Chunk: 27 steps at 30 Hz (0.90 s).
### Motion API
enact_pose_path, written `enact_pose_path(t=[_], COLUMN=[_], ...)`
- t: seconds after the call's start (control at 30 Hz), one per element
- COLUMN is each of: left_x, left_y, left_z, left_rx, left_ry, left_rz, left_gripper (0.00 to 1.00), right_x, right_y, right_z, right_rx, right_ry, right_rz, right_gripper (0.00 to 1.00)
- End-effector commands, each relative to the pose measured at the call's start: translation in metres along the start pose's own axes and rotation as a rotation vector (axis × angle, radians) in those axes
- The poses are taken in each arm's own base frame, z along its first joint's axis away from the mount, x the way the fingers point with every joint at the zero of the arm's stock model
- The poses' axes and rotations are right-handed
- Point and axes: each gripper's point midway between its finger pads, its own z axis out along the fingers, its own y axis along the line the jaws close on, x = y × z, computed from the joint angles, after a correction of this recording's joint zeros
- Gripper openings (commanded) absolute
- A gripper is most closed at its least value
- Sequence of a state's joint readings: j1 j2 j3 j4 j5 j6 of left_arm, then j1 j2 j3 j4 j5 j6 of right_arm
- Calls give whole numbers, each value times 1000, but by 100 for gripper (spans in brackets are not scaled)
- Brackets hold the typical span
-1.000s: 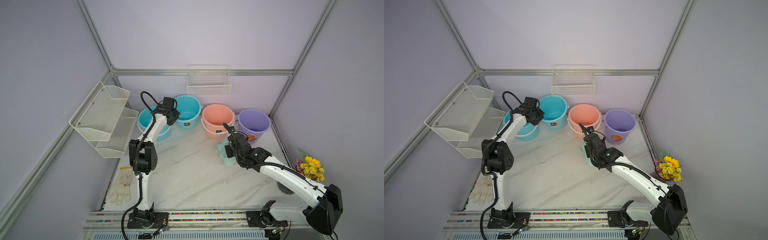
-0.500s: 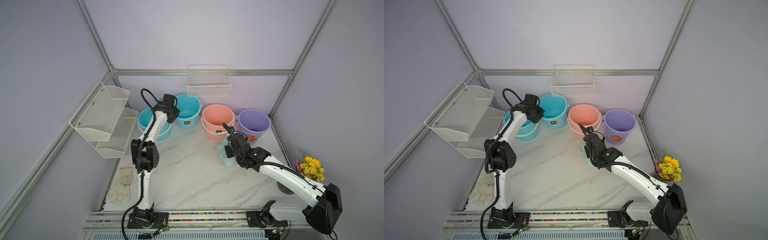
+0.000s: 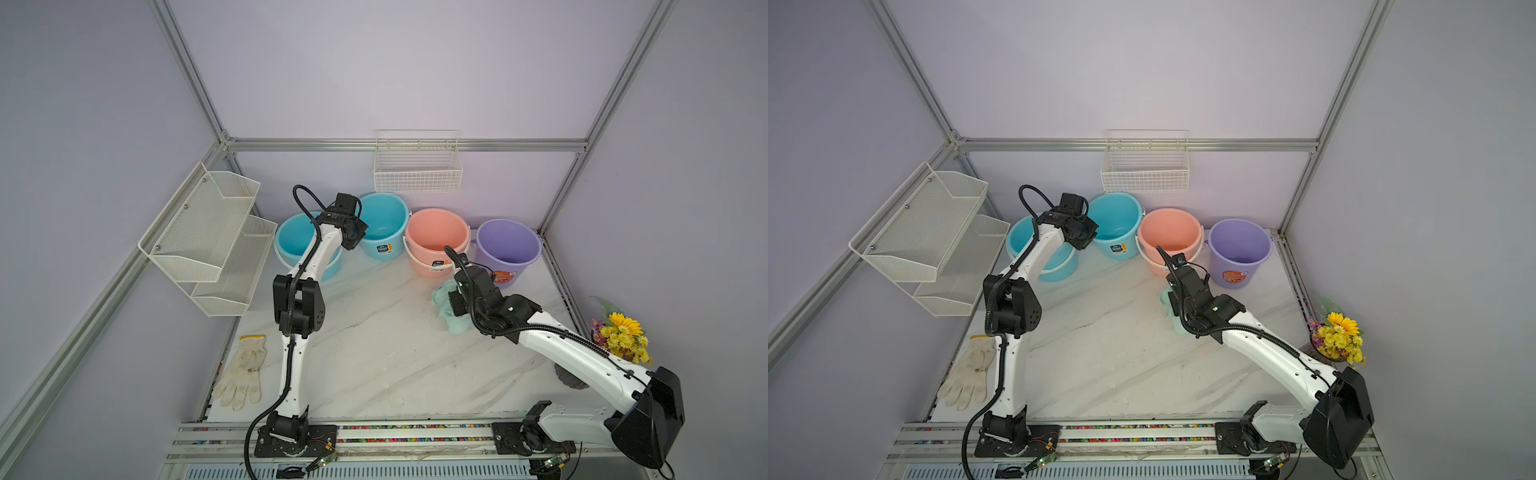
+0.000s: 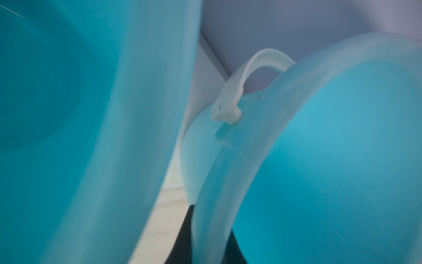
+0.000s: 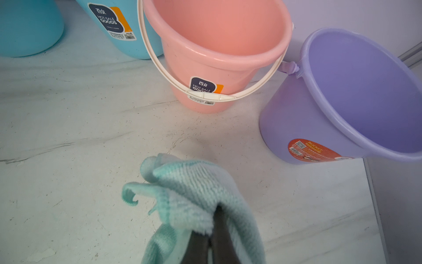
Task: Wipe the inside of the bucket with a cloth
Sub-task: Place the bucket at the center of the board.
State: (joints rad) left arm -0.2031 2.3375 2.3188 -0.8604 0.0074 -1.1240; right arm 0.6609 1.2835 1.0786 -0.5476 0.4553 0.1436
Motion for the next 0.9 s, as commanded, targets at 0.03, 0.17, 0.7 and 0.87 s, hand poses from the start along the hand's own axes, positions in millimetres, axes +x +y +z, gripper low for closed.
enact_pose_path(t=[0.03, 0.17, 0.7, 0.87], left_x=[-32, -40, -47, -49], left_y=[5, 11, 2, -4], left_z=[-33, -41, -57, -70], left_rx=[-35, -58, -45, -21], left_ry=[-114, -134, -150, -157], left_rz=[-1, 9, 37, 47], left_gripper=[3, 4, 34, 43], right_x=[-7, -8, -7, -9], right_y=[-3, -2, -1, -1], right_z=[-1, 0, 1, 0], right_rx=[4, 2, -3, -2], right_ry=[-17, -17, -14, -17], right_rz=[12, 13, 16, 18], right_gripper=[0, 0, 0, 0])
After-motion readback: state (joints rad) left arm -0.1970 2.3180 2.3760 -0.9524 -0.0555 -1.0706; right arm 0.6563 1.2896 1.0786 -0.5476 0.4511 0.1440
